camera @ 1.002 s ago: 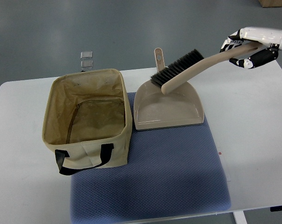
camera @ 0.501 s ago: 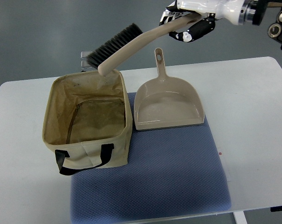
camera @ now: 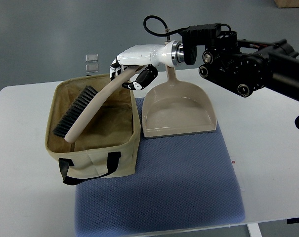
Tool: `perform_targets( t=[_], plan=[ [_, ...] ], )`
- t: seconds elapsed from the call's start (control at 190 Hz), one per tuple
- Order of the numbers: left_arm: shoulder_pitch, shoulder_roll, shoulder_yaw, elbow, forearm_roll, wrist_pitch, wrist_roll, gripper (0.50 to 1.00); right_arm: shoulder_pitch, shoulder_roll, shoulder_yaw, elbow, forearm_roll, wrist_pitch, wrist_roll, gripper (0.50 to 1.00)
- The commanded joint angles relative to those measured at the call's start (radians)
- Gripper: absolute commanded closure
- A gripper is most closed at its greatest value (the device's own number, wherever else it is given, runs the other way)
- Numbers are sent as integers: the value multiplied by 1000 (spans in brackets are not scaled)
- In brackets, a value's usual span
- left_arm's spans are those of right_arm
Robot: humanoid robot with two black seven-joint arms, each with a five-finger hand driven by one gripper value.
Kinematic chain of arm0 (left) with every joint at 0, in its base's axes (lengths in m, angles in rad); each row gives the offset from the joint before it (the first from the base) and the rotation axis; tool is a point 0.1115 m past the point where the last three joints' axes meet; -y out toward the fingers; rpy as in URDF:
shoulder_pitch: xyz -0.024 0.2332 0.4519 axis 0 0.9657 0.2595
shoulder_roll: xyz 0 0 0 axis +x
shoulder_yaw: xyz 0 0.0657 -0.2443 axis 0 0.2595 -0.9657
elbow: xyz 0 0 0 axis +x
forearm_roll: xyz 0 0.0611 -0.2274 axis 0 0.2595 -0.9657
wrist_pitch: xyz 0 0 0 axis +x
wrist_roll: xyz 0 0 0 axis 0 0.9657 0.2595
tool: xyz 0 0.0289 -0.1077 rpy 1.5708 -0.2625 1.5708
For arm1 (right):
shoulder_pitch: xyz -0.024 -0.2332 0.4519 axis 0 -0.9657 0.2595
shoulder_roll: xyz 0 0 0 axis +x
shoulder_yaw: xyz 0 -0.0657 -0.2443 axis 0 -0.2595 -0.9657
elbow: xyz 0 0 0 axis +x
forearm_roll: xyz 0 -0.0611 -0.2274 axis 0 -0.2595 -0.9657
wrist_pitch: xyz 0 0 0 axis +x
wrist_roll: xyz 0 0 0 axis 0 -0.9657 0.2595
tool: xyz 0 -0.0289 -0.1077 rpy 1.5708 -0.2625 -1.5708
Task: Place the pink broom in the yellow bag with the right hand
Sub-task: 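Lower the brush bristles-first into the beige bag with the right hand, then open the right hand and withdraw it from the bag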
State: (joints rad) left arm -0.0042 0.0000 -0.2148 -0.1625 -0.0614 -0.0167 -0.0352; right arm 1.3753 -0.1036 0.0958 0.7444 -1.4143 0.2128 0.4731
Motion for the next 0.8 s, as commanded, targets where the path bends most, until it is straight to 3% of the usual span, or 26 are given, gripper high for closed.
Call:
perform_targets(
  t=[0.0, 0.095, 0.158, 0.227, 0.295, 0.38, 0.644, 0.797],
  plan=[
    [0, 0, 0, 0, 0, 0, 0, 500, -2, 38, -28, -14, -17, -23, -5, 1000],
    [0, 0, 0, 0, 0, 0, 0, 500, -7, 50, -48, -25, -29, -47, -5, 983],
    [0, 0, 0, 0, 0, 0, 0, 500, -15, 64, -50, -37, -28, -69, -7, 901],
    [1, 0, 0, 0, 0, 0, 0, 500, -27, 74, -50, -43, -28, -89, -7, 759],
    [0, 0, 0, 0, 0, 0, 0, 500, -32, 76, -48, -42, -28, -92, -5, 705],
    [1, 0, 0, 0, 0, 0, 0, 500, -33, 76, -47, -42, -26, -92, -7, 675],
    [0, 0, 0, 0, 0, 0, 0, 500, -28, 50, -19, -42, -9, -96, -5, 642],
    [1, 0, 0, 0, 0, 0, 0, 500, -68, -14, 111, -43, 17, -105, -2, 607]
  ],
)
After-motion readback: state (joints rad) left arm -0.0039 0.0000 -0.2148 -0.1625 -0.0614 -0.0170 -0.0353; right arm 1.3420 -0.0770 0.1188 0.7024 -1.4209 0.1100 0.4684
